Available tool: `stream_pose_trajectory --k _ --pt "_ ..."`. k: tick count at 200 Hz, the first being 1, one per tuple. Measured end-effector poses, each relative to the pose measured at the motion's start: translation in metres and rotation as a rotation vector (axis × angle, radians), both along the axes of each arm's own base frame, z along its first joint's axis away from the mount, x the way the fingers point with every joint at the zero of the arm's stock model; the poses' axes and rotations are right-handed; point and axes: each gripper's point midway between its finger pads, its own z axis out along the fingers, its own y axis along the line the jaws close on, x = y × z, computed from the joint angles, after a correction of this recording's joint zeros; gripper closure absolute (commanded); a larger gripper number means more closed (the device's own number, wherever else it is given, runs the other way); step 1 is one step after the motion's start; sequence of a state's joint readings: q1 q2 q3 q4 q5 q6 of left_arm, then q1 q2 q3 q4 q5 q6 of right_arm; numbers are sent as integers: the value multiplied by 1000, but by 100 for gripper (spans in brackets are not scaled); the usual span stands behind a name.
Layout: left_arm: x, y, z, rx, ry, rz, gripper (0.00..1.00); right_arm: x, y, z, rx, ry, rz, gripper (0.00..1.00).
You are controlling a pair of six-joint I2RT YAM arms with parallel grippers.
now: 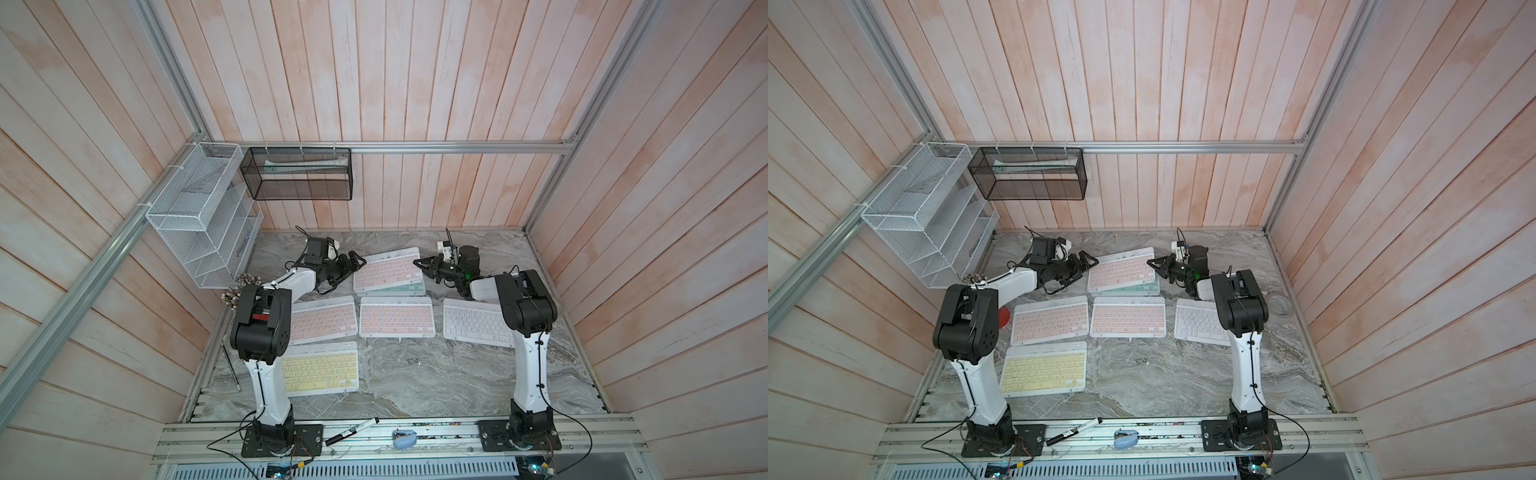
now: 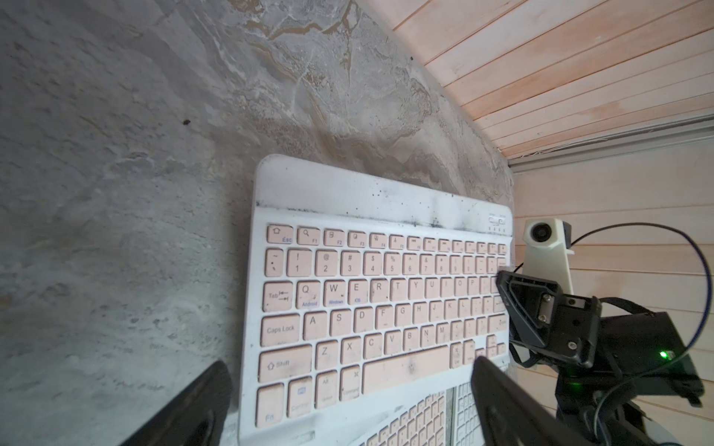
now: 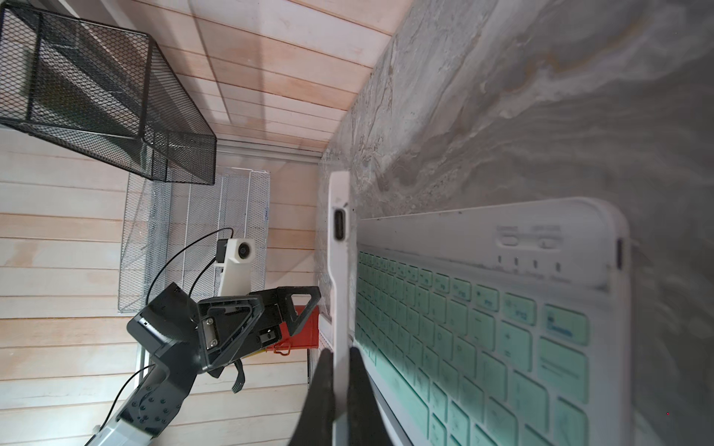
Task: Stack the numeric keypads
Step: Place the numeric keypad at the numeric keypad.
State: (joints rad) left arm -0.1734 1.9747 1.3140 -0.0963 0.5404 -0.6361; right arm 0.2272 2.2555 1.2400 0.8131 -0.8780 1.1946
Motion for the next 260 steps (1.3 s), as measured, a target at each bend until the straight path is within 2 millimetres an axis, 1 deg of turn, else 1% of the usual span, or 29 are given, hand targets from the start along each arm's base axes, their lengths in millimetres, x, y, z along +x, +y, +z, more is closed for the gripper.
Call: stream_pose_trajectory --k 19,78,98,108,121,140,155,174,194,228,260 --pt "-1 -3 -3 4 5 -9 3 -2 -3 -6 -7 17 -6 100" --pt "-4 -9 -24 13 44 -21 3 -1 -6 -8 -17 7 -11 100" --pt "-4 -11 -26 14 49 -24 3 -1 -7 -12 -32 10 -15 94" --pt "-5 -11 -28 15 51 -25 3 -1 -7 -15 -41 12 -17 88" --pt "-5 -11 -29 16 54 -25 4 -1 -9 -19 -58 16 -23 82" --pt "-5 -11 -31 20 55 -25 4 -2 -12 -28 -88 29 -37 77" --pt "-5 -11 -32 23 56 -25 4 -3 -14 -34 -110 38 -47 70" --pt "-4 -10 -33 29 52 -24 4 -3 -18 -43 -138 54 -61 65" --pt "-4 -10 -33 33 50 -23 4 -3 -22 -49 -166 64 -73 61" --pt "-4 -11 -33 38 47 -27 4 -1 -27 -42 -196 49 -95 60" --pt "-6 -17 -33 39 43 -40 4 0 -37 -39 -225 45 -125 60"
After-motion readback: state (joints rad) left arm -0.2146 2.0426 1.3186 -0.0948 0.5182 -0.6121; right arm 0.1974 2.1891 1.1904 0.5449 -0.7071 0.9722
